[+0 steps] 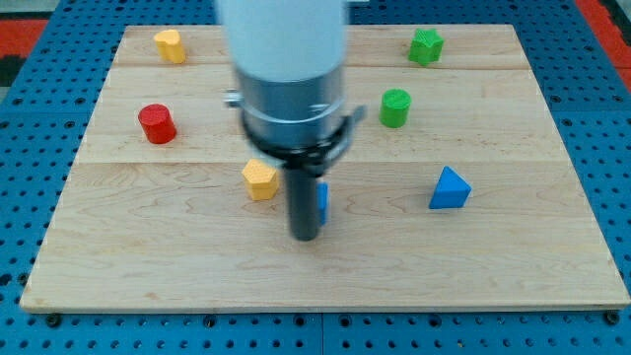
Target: Place the blue cube towards the bottom of the green circle
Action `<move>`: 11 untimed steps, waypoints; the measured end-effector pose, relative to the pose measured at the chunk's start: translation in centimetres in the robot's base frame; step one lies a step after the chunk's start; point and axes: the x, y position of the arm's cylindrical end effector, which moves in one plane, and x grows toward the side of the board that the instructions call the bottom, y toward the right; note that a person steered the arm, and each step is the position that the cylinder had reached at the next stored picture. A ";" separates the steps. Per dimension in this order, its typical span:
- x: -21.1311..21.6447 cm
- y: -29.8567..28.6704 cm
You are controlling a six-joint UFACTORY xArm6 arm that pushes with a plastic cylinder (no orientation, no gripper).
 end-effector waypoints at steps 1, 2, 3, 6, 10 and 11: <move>-5.0 1.3; -5.9 -2.3; -7.0 -3.6; -8.4 3.9; -11.3 10.3; -11.4 14.7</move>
